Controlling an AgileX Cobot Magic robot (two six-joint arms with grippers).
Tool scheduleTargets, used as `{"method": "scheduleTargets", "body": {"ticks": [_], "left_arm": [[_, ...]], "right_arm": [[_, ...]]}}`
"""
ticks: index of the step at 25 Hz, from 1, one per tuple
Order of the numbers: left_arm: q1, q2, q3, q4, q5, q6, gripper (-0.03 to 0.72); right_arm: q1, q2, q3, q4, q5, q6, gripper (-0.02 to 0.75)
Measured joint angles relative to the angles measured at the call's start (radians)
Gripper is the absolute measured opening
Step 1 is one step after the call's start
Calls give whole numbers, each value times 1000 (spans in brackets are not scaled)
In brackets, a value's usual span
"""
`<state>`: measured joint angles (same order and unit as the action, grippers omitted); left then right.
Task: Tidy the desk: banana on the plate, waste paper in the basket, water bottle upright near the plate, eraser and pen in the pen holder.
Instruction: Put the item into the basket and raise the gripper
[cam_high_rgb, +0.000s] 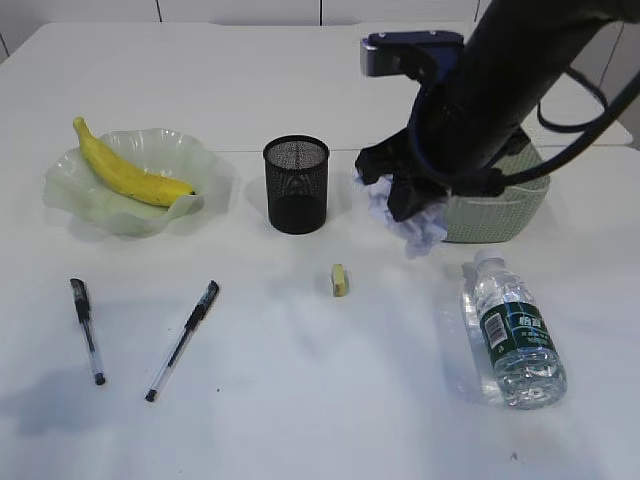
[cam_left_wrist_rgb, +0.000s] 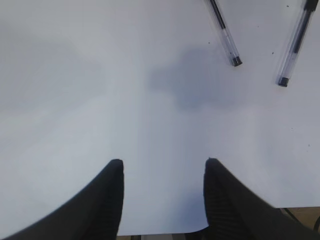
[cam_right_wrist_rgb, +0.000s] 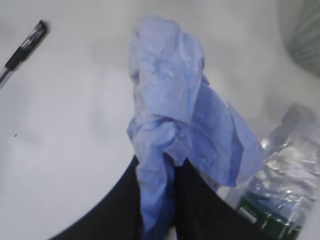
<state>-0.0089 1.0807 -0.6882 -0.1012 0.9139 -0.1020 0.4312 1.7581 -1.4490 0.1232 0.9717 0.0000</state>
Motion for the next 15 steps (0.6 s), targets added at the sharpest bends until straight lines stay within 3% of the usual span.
{"method": "scheduleTargets", "body": {"ticks": [6,15], "left_arm": [[0,0,0,0,0,0,363],[0,0,0,0,0,0,363]], "right_arm": [[-33,0,-87,-148,6,96,116],[-231,0,-130,-173,-71,132,116]]}}
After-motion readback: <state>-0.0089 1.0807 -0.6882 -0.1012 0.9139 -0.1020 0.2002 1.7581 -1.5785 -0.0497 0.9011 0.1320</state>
